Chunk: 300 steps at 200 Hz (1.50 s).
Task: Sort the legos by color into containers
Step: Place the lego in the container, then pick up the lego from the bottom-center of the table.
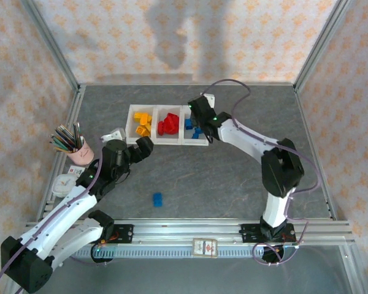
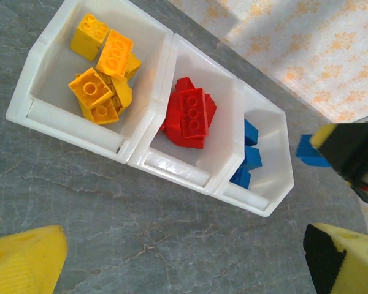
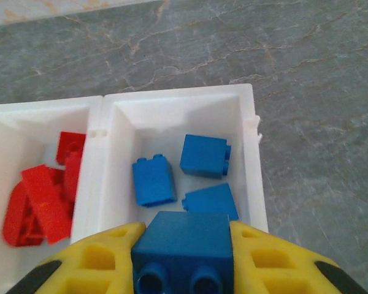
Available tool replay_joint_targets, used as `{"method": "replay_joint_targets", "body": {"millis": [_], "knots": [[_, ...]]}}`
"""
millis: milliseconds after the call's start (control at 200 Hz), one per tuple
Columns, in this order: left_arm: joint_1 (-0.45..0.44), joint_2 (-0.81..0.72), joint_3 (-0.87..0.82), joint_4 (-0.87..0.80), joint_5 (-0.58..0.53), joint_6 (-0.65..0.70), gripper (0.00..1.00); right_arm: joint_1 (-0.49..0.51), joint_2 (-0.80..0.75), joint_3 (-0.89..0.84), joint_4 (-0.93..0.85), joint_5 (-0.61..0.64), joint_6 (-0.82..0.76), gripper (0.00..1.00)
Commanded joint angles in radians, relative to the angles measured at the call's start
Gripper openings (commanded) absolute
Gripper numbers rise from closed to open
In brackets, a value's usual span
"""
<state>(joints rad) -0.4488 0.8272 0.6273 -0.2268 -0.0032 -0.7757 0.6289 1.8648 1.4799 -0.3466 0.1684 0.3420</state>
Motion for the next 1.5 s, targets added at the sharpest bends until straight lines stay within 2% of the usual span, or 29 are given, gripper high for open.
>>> {"method": "replay_joint_targets", "body": {"millis": [0,135,295,380,706,881,1041,1496], "knots": [[0.009,0.012,0.022,0.051,0.0,0.026,1.0,-0.017,0.089,0.082,0.026,-0.043,-0.064,0.29],[0.009,0.021,0.032,0.046,-0.012,0.033,1.0,-0.027,0.201,0.184,0.023,-0.042,-0.099,0.3],[0.011,0.021,0.036,0.04,-0.026,0.042,1.0,-0.037,0.244,0.248,0.0,-0.03,-0.118,0.45],[0.01,0.024,0.038,0.04,-0.027,0.044,1.0,-0.037,0.218,0.243,0.001,-0.03,-0.129,0.54],[0.012,-0.018,0.059,-0.02,-0.041,0.049,1.0,0.013,-0.026,0.033,0.032,-0.036,-0.104,0.62],[0.012,-0.073,0.055,-0.081,-0.062,0.041,1.0,0.104,-0.141,-0.103,0.031,-0.035,-0.083,0.66],[0.012,-0.129,0.03,-0.154,-0.078,0.014,1.0,0.227,-0.195,-0.183,0.017,-0.042,-0.041,0.7],[0.012,-0.313,-0.026,-0.356,-0.161,-0.072,1.0,0.586,-0.134,-0.322,0.113,-0.075,0.161,0.78]]}}
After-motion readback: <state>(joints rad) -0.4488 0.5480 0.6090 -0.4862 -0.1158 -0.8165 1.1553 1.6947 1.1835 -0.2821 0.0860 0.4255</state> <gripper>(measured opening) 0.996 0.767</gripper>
